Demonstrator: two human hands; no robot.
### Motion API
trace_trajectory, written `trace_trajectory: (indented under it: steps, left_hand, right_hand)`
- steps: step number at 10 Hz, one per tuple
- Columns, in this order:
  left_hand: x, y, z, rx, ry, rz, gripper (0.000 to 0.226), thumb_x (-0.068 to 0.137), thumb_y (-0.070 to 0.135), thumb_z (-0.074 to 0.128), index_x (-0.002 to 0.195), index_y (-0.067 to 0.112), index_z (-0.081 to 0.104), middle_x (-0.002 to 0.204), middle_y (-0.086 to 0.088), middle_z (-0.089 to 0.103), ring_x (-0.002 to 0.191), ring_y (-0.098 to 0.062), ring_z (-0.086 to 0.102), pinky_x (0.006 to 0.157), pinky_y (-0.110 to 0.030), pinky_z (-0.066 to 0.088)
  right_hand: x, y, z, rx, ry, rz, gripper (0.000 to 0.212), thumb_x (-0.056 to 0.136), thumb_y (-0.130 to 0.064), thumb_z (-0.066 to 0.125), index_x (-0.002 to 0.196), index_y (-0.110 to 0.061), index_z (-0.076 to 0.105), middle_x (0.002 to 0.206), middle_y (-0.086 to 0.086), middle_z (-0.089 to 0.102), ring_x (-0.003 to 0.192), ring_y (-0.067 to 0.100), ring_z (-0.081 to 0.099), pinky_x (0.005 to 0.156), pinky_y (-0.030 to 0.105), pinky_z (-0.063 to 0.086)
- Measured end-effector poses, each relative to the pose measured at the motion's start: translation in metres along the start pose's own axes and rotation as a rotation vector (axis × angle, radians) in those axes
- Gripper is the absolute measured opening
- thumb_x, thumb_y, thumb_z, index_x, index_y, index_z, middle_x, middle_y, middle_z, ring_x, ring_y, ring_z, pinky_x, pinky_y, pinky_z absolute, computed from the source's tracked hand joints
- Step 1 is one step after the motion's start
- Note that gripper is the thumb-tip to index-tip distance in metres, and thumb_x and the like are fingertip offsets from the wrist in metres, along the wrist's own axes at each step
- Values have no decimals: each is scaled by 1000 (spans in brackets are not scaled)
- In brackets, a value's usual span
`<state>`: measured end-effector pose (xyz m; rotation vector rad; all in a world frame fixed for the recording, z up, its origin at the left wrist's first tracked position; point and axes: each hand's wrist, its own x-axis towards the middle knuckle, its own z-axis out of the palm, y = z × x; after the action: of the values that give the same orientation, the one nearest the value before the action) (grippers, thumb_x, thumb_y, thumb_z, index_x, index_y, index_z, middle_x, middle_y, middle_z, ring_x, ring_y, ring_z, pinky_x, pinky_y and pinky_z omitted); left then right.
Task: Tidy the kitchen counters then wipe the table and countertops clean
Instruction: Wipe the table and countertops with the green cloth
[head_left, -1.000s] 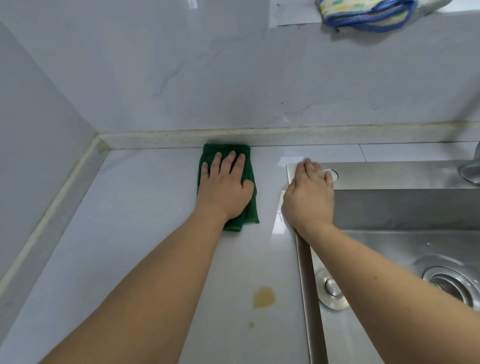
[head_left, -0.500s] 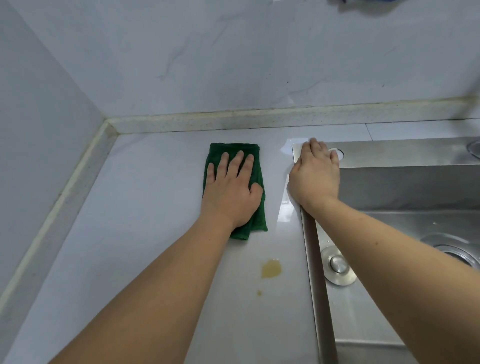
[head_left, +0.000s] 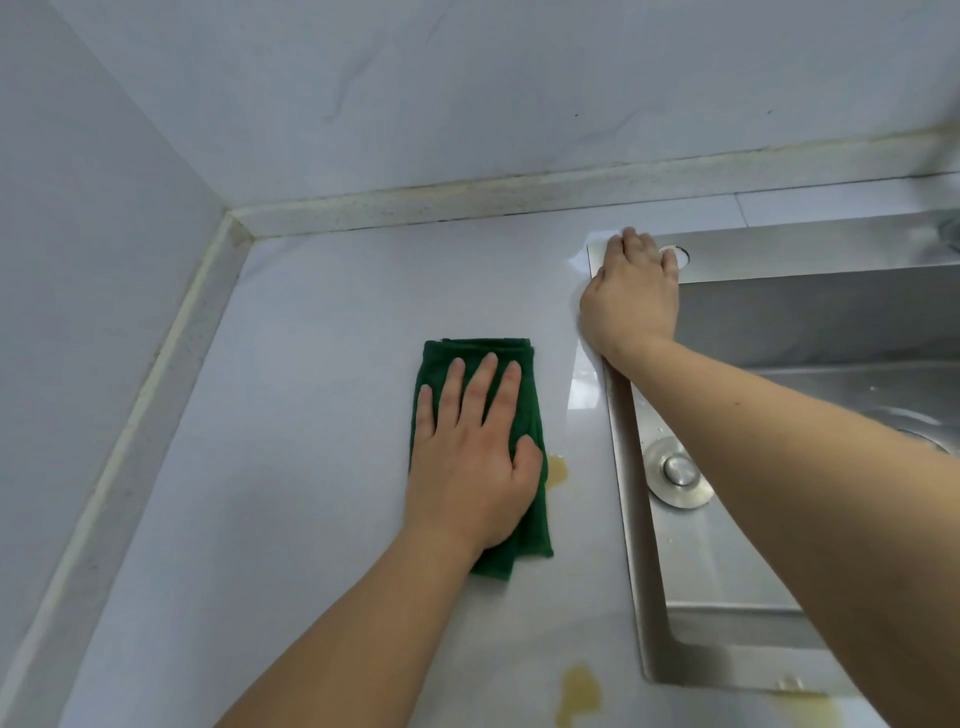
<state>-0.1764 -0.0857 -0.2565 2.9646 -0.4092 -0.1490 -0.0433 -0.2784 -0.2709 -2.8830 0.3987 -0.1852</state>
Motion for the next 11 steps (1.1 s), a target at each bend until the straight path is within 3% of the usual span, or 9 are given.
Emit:
trace_trajectory:
  steps: [2, 4, 6, 7, 11]
  left_hand:
    - [3, -1, 3, -8, 5, -12, 73, 87, 46, 17, 156, 32, -1, 164, 9, -5, 150, -15, -13, 122, -45, -6]
    - [7, -1, 3, -6, 4, -17, 73, 87, 46, 18, 157, 31, 3, 164, 7, -1, 151, -17, -8, 122, -45, -4]
    - [3, 0, 2, -13, 1, -10, 67, 94, 41, 26, 157, 29, 5, 165, 5, 2, 151, -19, -5, 122, -46, -3]
    - [-1, 0, 0, -18, 4, -5, 66, 96, 39, 26, 157, 27, 5, 165, 4, 2, 151, -20, -5, 122, -46, -3]
    - [-81, 8, 8, -6, -14, -21, 66, 97, 40, 25, 157, 28, 2, 165, 6, -2, 151, -19, -8, 122, -45, -5]
  right_hand:
    - [-11, 1, -4, 10, -54, -6, 54, 96, -15, 31, 148, -2, 27, 159, 11, 19, 147, 23, 12, 120, 42, 3]
    - [-99, 8, -21, 86, -61, -99, 47, 95, -13, 33, 142, -6, 37, 157, 10, 23, 146, 23, 17, 119, 41, 3]
    - [-198, 38, -40, 49, -217, -102, 53, 103, -25, 23, 153, -8, 16, 160, 7, 16, 148, 19, 10, 121, 36, 0]
    - [-218, 52, -44, 7, -253, -99, 54, 104, -31, 19, 153, -7, 16, 160, 7, 16, 148, 18, 8, 120, 37, 0]
    - [-227, 53, -37, 10, -217, -179, 49, 104, -27, 22, 144, -4, 36, 151, 9, 38, 142, 20, 26, 118, 37, 8]
